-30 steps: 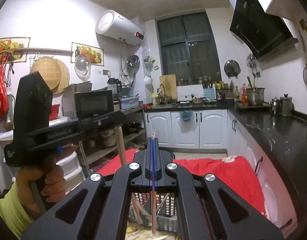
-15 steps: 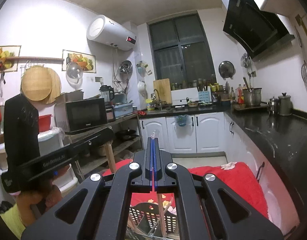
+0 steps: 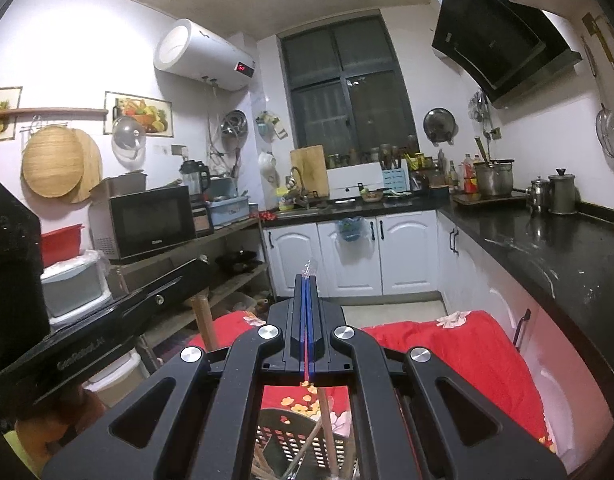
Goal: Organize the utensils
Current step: 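Lower the held chopstick into the caddy with the right gripper, then open the right gripper to release the chopstick and withdraw from the caddy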
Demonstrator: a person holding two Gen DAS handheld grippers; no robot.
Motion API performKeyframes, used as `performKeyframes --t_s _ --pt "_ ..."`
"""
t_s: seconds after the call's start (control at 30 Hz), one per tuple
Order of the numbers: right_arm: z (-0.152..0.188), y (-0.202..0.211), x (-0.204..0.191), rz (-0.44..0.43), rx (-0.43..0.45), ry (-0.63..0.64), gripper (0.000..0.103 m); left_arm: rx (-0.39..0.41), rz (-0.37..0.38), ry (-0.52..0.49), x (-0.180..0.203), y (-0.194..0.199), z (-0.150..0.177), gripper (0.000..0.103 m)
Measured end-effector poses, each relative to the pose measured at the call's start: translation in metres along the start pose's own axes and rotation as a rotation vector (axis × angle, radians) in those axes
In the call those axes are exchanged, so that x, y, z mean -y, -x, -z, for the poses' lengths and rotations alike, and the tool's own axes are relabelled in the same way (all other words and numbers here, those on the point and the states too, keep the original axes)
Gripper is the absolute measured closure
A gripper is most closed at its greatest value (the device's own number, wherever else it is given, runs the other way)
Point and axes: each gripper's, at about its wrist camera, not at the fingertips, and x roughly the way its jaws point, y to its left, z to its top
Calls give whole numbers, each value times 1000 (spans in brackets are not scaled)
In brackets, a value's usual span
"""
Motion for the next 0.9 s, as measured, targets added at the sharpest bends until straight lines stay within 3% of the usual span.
performKeyframes --t_s 0.3,0.47,0.5,0.53,0.57,0.6,0.67,0.9 --pt "22 -19 6 20 -66 -36 102 -31 -23 14 -12 -15 18 102" --pt "38 -26 7 38 -131 -35 101 -89 -38 43 -23 -25 30 102" --pt "40 -26 8 37 -137 -39 101 -111 -45 47 -25 -28 34 102" --pt "43 -25 10 38 -145 -44 94 -129 -51 50 -26 -30 37 102" --pt "47 -24 11 42 -157 -51 83 -144 -54 53 -28 -31 39 99" --pt "48 -24 12 41 -162 -54 78 -160 -57 59 -30 -33 42 96" --pt "51 -21 13 47 -171 -48 78 -175 -57 70 -33 -33 46 82" --pt "54 -3 18 74 -157 -20 73 -162 -58 86 -39 -17 47 60"
